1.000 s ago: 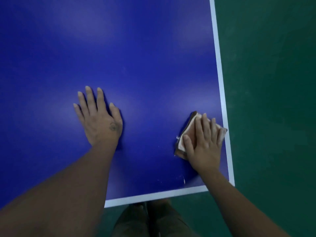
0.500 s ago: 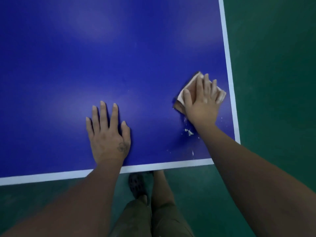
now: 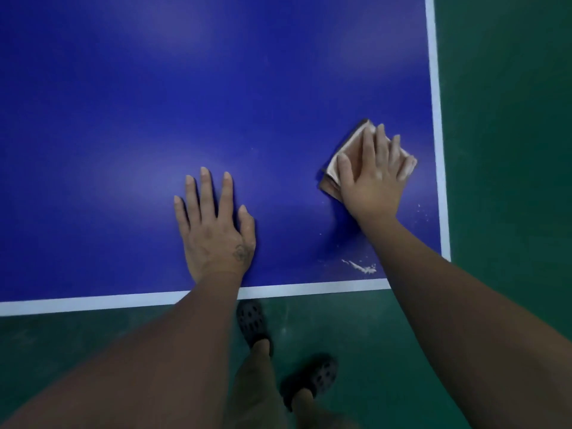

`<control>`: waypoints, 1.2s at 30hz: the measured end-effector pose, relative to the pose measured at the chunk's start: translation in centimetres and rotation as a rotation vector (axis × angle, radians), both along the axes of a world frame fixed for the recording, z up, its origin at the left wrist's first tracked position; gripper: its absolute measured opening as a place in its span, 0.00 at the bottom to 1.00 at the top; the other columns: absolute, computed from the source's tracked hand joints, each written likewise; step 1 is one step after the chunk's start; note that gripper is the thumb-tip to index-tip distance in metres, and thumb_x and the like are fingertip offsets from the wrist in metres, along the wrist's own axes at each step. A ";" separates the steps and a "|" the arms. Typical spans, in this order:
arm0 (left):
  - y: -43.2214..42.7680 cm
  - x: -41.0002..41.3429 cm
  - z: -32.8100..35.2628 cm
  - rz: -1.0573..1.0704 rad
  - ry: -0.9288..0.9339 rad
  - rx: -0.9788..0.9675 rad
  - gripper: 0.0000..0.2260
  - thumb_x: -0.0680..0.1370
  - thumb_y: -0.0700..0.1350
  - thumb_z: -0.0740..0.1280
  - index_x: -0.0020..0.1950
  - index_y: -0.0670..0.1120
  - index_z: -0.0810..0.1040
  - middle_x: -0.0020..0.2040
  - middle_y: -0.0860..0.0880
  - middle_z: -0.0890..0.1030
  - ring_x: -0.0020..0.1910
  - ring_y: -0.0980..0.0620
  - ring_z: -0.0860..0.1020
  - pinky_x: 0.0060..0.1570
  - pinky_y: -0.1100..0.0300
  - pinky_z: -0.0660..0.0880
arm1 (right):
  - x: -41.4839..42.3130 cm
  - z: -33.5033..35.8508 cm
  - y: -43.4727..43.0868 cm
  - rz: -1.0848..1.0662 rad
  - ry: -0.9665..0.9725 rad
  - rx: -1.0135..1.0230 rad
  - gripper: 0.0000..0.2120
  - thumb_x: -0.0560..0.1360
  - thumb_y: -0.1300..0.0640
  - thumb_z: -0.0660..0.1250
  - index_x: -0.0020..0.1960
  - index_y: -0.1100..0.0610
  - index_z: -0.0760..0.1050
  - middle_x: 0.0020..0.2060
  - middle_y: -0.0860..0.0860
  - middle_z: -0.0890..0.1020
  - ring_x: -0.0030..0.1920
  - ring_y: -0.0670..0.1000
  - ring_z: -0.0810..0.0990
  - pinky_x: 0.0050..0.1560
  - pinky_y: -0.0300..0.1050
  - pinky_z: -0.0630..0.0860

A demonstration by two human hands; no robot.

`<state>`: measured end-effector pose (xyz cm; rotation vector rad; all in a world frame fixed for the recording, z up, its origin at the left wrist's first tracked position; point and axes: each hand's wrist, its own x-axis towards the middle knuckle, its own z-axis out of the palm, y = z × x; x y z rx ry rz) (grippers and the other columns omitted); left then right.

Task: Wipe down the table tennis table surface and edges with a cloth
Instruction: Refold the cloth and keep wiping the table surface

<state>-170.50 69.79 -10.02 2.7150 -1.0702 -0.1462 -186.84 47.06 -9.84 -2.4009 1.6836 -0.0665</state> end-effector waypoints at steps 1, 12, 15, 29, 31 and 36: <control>0.0 0.0 0.0 -0.002 -0.001 0.000 0.29 0.87 0.56 0.54 0.89 0.51 0.60 0.90 0.44 0.54 0.89 0.41 0.51 0.87 0.40 0.45 | 1.3 0.0 0.6 0.025 -0.002 -0.002 0.35 0.85 0.33 0.50 0.88 0.47 0.52 0.87 0.46 0.53 0.87 0.56 0.47 0.83 0.70 0.44; 0.3 0.1 0.0 0.000 0.016 0.042 0.30 0.87 0.58 0.51 0.89 0.53 0.57 0.90 0.45 0.51 0.89 0.42 0.48 0.87 0.38 0.47 | -14.3 -0.9 10.6 0.420 0.107 -0.029 0.36 0.85 0.32 0.51 0.88 0.47 0.53 0.87 0.46 0.53 0.87 0.56 0.49 0.82 0.73 0.52; 0.2 0.2 0.1 -0.004 0.017 0.038 0.29 0.87 0.58 0.51 0.89 0.53 0.57 0.90 0.45 0.51 0.89 0.41 0.48 0.87 0.38 0.46 | -16.5 -0.6 7.5 0.221 0.118 -0.015 0.35 0.86 0.35 0.52 0.88 0.50 0.55 0.87 0.47 0.55 0.87 0.57 0.50 0.83 0.70 0.50; 0.3 0.2 -0.2 0.001 0.005 0.017 0.29 0.88 0.57 0.53 0.89 0.52 0.59 0.90 0.45 0.53 0.89 0.41 0.50 0.87 0.39 0.46 | -6.1 -1.3 14.2 0.435 -0.001 -0.057 0.34 0.85 0.34 0.54 0.86 0.48 0.59 0.87 0.46 0.56 0.87 0.56 0.51 0.82 0.72 0.52; 0.3 0.1 -0.2 0.001 -0.006 0.032 0.29 0.88 0.57 0.52 0.89 0.53 0.58 0.90 0.45 0.53 0.89 0.41 0.50 0.87 0.39 0.46 | -11.1 -1.3 12.1 0.509 0.032 -0.048 0.34 0.85 0.34 0.53 0.86 0.48 0.60 0.87 0.46 0.56 0.87 0.56 0.51 0.81 0.72 0.54; 0.0 0.0 -0.1 0.003 -0.026 0.071 0.29 0.87 0.58 0.50 0.89 0.54 0.55 0.90 0.46 0.51 0.89 0.41 0.48 0.87 0.39 0.45 | -20.4 -0.9 6.2 -0.041 0.115 0.040 0.35 0.85 0.33 0.47 0.87 0.48 0.52 0.87 0.47 0.53 0.87 0.58 0.50 0.83 0.71 0.48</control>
